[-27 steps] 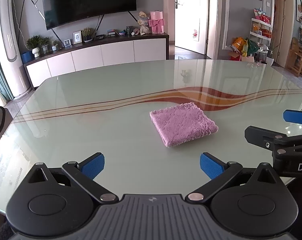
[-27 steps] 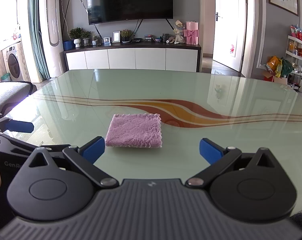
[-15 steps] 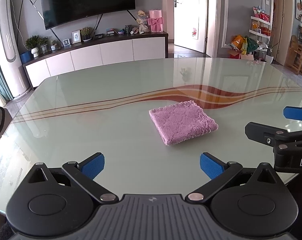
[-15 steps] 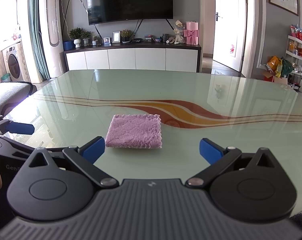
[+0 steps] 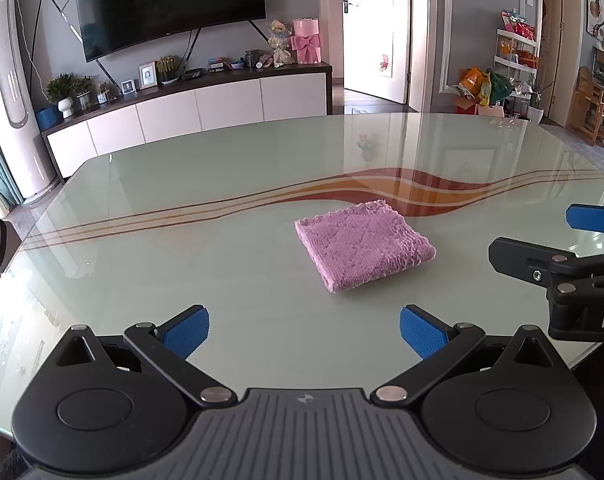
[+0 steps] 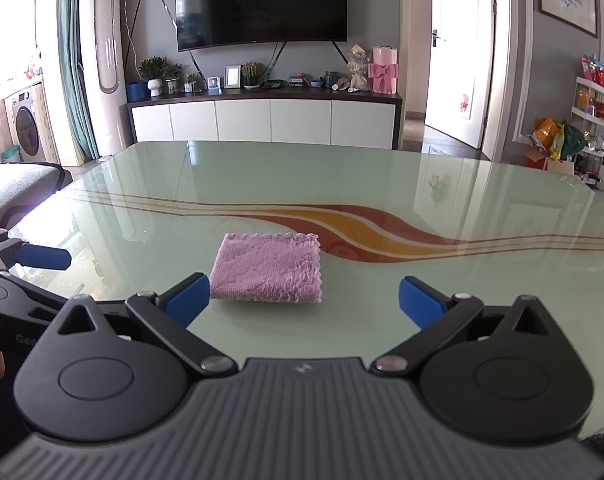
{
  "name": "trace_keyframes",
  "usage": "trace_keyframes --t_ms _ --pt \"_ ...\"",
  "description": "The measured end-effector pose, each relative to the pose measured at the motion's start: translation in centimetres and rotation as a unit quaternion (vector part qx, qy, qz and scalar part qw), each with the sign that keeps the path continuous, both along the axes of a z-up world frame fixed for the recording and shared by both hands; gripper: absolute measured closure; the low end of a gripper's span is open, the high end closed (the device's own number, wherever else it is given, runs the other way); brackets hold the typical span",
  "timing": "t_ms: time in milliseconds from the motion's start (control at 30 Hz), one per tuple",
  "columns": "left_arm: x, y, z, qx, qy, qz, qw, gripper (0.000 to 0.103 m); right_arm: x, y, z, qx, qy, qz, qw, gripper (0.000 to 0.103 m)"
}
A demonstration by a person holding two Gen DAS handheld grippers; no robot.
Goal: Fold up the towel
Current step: 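Move both grippers toward the folded pink towel on the table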
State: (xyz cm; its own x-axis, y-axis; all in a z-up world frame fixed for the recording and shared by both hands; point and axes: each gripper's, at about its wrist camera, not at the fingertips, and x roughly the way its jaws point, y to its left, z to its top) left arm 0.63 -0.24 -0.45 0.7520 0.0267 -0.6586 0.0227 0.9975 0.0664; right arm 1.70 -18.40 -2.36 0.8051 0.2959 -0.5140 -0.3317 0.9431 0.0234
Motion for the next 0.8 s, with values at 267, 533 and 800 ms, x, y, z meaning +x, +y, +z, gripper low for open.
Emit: trace_keyframes --t_ms 267,533,800 --pt "1.1 0.1 -0.1 -0.003 -0.001 0.001 1.0000 0.001 1.3 -0.1 -0.3 0.003 0.006 0.002 1.000 0.000" --pt "3.1 0.3 -0.3 -0.006 -0.004 -0.003 1.0000 0.001 3.2 -0.1 -0.8 0.010 0.011 0.006 1.000 0.000" --pt "5.2 0.7 -1.0 -0.008 0.003 0.003 1.0000 0.001 4.4 0.2 -1.5 0.008 0.022 0.012 1.000 0.000"
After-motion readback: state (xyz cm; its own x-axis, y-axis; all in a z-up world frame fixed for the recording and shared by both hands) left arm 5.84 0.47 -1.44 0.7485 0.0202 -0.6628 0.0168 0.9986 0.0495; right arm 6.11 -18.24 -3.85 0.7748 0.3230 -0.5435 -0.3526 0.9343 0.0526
